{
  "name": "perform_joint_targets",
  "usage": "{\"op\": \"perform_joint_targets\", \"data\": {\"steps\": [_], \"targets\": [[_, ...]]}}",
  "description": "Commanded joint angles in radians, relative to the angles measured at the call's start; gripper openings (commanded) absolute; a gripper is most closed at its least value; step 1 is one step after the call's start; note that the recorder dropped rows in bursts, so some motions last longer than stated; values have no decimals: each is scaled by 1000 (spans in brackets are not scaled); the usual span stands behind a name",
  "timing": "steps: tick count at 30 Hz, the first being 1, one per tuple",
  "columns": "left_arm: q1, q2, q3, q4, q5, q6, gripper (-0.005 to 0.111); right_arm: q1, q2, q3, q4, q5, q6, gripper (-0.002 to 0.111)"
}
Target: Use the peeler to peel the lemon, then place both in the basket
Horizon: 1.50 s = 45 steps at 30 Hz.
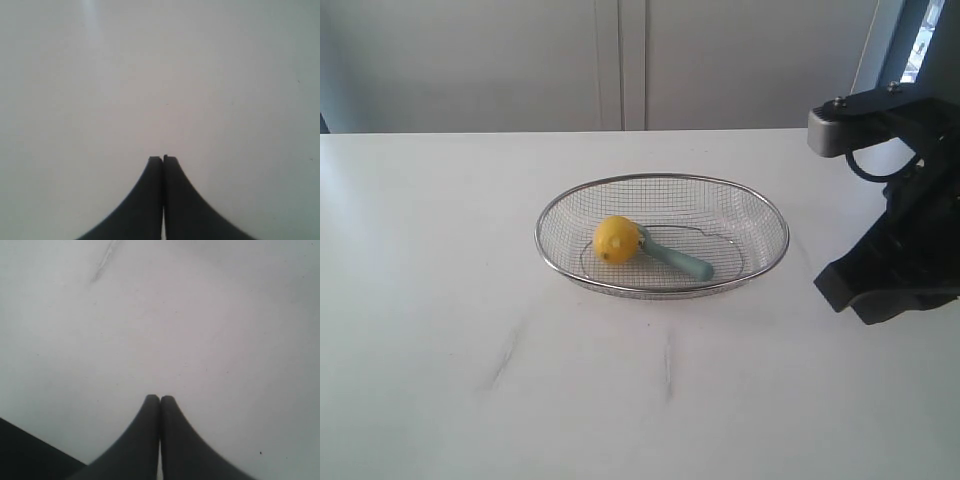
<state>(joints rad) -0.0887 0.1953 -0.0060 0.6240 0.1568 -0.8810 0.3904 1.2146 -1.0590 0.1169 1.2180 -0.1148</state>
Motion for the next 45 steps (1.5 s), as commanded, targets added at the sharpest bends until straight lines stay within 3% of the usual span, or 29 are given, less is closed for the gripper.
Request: {"op": "perform_joint_targets", "data": {"steps": [1,3,13,22,24,27,30,32,45], "targets": [[27,-108,6,-23,66,-13,0,-1,-8,5,-5,3,-4,0],[40,-190,6,-47,78,-13,0,-1,-8,5,-5,3,-4,0],[57,-195,6,-157,105,-16,0,-1,-8,13,-3,3,-4,0],[57,-195,6,-272,86,-149,0,-1,-8,13,-3,3,-4,0],[57,-195,6,-277,86,-55,0,-1,-8,13,-3,3,-4,0],[57,-195,6,-322,86,214,0,-1,-8,13,-3,3,-4,0],[57,-195,6,-514,84,630,0,-1,-8,13,-3,3,-4,0],[57,-195,6,-596,76,781,0,-1,-8,13,-3,3,-4,0],[92,-195,6,-616,50,814,0,-1,-8,13,-3,-22,-4,0]]}}
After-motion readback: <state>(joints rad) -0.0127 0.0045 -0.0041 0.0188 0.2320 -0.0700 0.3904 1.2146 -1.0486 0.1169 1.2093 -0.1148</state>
